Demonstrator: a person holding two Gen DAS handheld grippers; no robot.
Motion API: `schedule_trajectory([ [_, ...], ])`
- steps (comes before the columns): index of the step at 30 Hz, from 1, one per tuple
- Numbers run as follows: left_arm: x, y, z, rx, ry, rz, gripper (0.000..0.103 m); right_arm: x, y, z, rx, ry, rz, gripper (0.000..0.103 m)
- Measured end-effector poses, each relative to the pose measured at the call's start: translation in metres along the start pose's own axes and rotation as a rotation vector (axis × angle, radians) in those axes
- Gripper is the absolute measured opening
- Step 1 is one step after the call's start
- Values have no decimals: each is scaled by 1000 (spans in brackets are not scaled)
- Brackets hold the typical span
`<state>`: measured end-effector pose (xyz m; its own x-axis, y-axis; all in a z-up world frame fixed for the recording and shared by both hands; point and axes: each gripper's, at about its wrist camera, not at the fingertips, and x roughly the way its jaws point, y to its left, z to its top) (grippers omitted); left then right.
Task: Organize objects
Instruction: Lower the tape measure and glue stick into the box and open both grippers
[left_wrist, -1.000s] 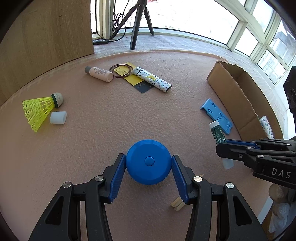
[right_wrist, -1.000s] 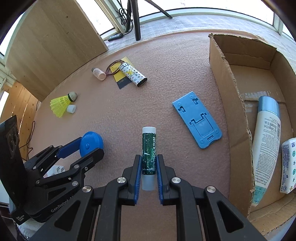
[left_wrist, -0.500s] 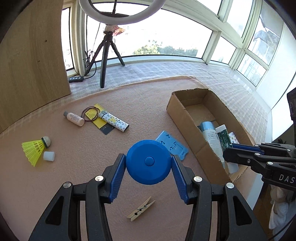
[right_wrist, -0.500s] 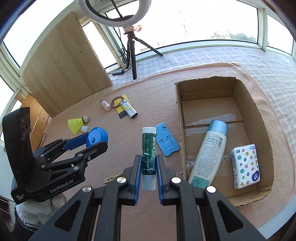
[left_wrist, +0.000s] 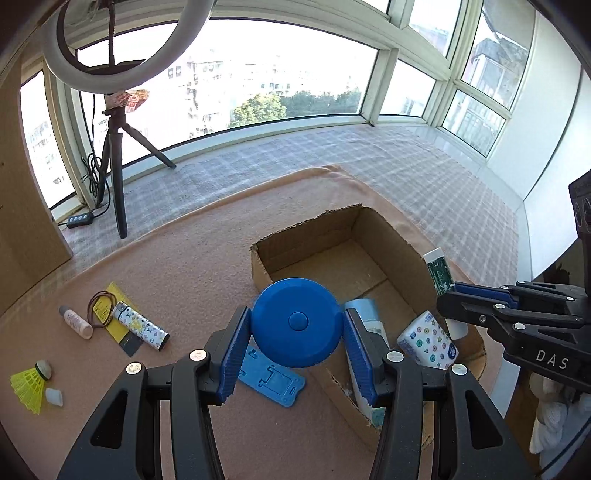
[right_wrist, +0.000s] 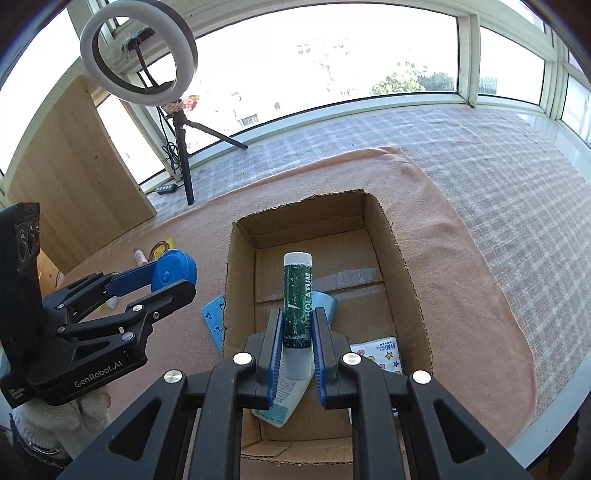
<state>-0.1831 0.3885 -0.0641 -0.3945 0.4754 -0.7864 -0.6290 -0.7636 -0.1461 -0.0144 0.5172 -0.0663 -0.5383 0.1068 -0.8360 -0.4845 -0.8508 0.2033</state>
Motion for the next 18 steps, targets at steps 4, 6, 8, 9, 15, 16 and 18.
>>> schedule_trajectory([
  [4,24,-12,15,9,11,-2,54,14,-17,10,24,7,-29,14],
  [6,35,-17,21,5,22,-13,54,21,-25,13,30,16,-37,14],
  [8,45,-22,25,11,32,-9,54,28,-30,15,37,22,-46,14],
  [9,50,-24,26,12,37,-11,54,30,-34,16,44,27,-45,14],
  [15,70,-26,30,14,60,-10,54,41,-44,19,51,45,-50,14],
  [16,71,-26,31,17,63,-13,54,41,-44,19,52,44,-48,14],
  [18,74,-27,31,17,76,-19,56,41,-46,20,50,46,-39,20],
])
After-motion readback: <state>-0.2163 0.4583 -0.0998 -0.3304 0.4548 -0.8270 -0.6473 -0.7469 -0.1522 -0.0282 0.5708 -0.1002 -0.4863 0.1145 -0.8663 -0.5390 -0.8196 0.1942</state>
